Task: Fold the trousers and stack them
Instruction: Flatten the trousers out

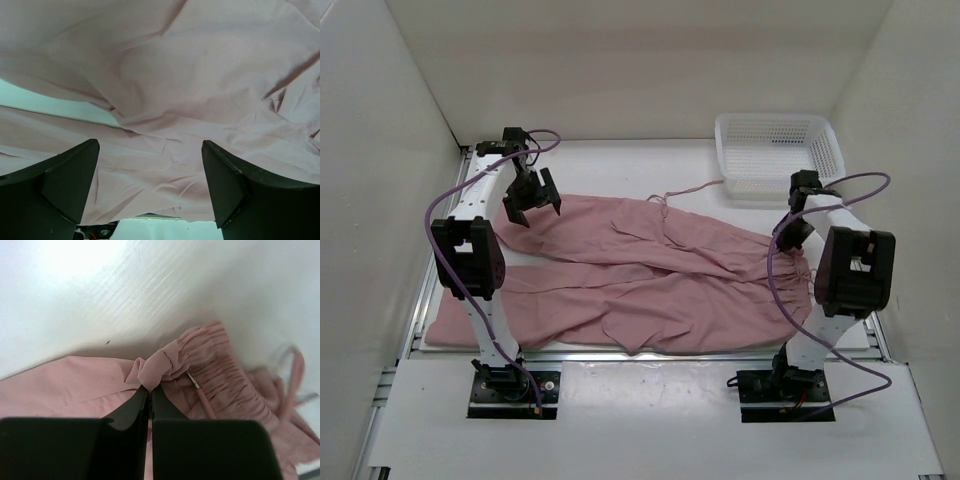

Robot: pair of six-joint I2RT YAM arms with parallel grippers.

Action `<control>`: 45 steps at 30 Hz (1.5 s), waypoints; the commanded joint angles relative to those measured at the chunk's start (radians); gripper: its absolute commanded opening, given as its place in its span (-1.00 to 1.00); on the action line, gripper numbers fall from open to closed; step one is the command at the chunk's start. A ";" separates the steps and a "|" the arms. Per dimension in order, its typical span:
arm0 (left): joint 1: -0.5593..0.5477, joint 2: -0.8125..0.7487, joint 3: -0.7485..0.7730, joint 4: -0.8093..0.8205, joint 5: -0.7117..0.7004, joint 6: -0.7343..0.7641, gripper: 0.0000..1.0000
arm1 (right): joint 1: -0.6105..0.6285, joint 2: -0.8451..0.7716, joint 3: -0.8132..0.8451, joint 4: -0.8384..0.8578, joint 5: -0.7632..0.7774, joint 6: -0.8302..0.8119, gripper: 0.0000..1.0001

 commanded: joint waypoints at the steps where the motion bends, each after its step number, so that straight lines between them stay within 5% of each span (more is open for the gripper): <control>1: 0.002 -0.060 -0.005 0.007 -0.019 0.015 0.90 | -0.002 -0.202 0.005 0.000 0.137 0.029 -1.00; 10: 0.002 -0.042 0.005 0.007 -0.028 0.015 0.93 | -0.011 -0.193 0.104 -0.037 0.238 -0.014 -0.91; 14: 0.002 0.005 0.014 0.027 -0.028 0.006 0.95 | -0.029 -0.032 0.239 -0.041 0.248 -0.052 0.51; 17: 0.011 0.042 0.058 0.027 -0.028 -0.003 0.95 | -0.029 -0.005 0.301 -0.093 0.200 -0.025 0.55; 29: 0.151 0.249 0.176 0.013 -0.117 -0.152 0.94 | -0.010 -0.421 -0.015 -0.089 0.027 -0.058 0.50; 31: 0.171 0.301 0.176 0.031 -0.105 -0.152 0.85 | -0.010 -0.500 -0.088 -0.102 -0.025 -0.059 0.46; 33: 0.185 0.340 0.207 0.032 -0.079 -0.161 0.39 | -0.010 -0.559 -0.128 -0.113 -0.062 -0.059 0.42; 36: 0.205 0.407 0.280 0.032 -0.056 -0.161 -0.79 | -0.051 -0.614 -0.167 -0.142 -0.151 -0.037 0.40; 45: 0.298 0.535 0.586 -0.024 -0.042 -0.171 -0.79 | -0.060 -0.648 -0.109 -0.204 -0.127 -0.068 0.42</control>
